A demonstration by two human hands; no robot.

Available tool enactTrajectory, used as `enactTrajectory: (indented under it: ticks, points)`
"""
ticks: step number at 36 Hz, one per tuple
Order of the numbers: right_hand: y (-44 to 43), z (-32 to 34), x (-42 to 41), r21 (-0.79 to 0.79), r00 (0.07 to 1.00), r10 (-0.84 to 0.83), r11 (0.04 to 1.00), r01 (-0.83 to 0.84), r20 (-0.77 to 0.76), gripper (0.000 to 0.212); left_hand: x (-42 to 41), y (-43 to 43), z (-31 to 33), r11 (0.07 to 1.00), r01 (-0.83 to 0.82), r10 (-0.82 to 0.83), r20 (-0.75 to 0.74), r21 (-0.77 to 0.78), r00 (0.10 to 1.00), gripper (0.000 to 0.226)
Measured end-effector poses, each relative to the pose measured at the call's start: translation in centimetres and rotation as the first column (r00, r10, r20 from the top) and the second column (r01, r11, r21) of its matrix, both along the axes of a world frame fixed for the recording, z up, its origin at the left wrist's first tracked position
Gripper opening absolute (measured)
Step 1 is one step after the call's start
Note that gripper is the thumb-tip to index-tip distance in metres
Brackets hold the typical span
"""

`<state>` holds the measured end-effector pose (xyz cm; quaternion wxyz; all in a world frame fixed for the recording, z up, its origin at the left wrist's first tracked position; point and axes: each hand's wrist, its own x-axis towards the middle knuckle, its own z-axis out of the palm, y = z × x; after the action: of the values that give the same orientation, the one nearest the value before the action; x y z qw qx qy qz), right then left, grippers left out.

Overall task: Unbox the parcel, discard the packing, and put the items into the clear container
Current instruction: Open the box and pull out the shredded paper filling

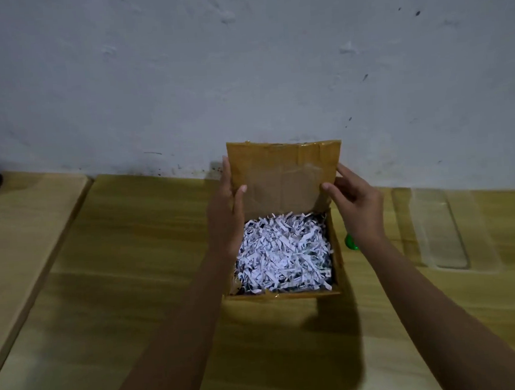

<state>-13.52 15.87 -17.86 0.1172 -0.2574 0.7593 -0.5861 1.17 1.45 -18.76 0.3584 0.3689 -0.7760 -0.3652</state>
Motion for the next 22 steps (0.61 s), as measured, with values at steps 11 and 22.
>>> enactTrajectory:
  ticks: [11,22]
  points:
    - [-0.3,-2.5,1.8,0.085,0.99,-0.142,0.986,0.144,-0.022,0.039,0.2,0.4,-2.6,0.995,-0.02,0.009,0.101,0.1,0.995,0.055]
    - [1.2,-1.0,3.7,0.2,0.986,-0.169,0.966,0.166,-0.002,0.039,1.5,2.9,0.1,0.97,0.007,-0.056,0.194,0.243,0.979,0.059]
